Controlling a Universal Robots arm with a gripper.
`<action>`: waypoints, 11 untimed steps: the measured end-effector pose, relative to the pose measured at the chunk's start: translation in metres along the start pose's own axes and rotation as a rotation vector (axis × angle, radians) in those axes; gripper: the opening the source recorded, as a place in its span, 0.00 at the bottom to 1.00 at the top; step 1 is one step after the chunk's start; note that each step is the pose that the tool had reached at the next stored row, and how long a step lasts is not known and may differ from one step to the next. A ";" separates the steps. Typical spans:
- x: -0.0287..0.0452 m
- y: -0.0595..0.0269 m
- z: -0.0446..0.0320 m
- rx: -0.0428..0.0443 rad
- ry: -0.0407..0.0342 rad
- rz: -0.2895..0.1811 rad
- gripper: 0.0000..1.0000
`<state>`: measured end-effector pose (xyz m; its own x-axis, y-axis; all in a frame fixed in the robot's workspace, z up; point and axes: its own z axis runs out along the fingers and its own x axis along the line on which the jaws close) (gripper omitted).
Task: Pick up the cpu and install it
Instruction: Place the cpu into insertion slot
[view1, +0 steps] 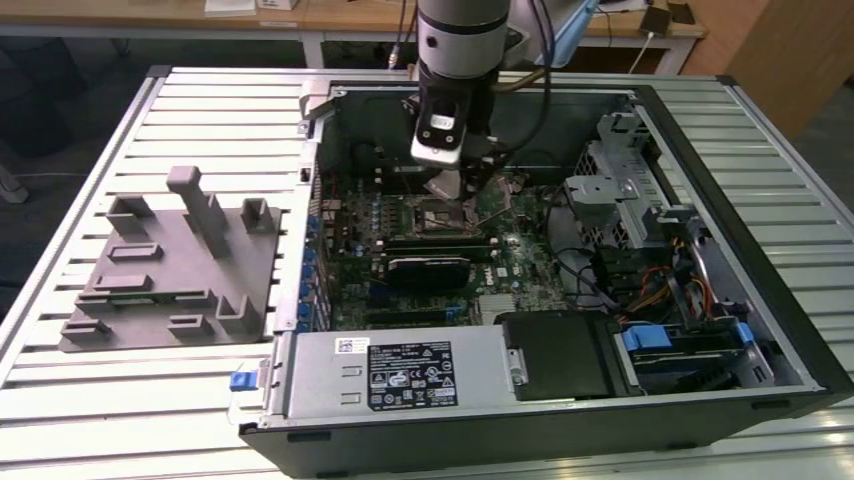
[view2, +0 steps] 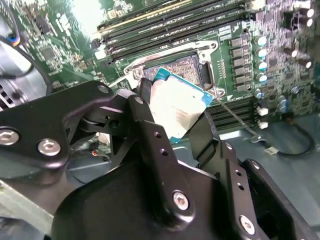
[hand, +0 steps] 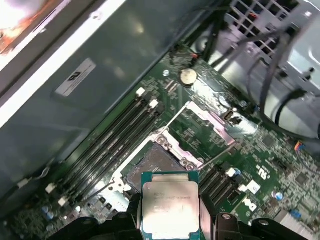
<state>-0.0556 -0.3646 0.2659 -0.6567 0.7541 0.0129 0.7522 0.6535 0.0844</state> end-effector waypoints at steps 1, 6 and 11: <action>0.0000 0.0000 0.0000 -0.0002 -0.0014 0.016 0.55; 0.0000 0.0000 0.0000 -0.0012 -0.0084 0.098 0.55; 0.0000 0.0000 0.0000 -0.0023 -0.0151 0.178 0.55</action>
<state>-0.0556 -0.3646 0.2659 -0.5124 0.8587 0.0129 0.8562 0.5097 0.0845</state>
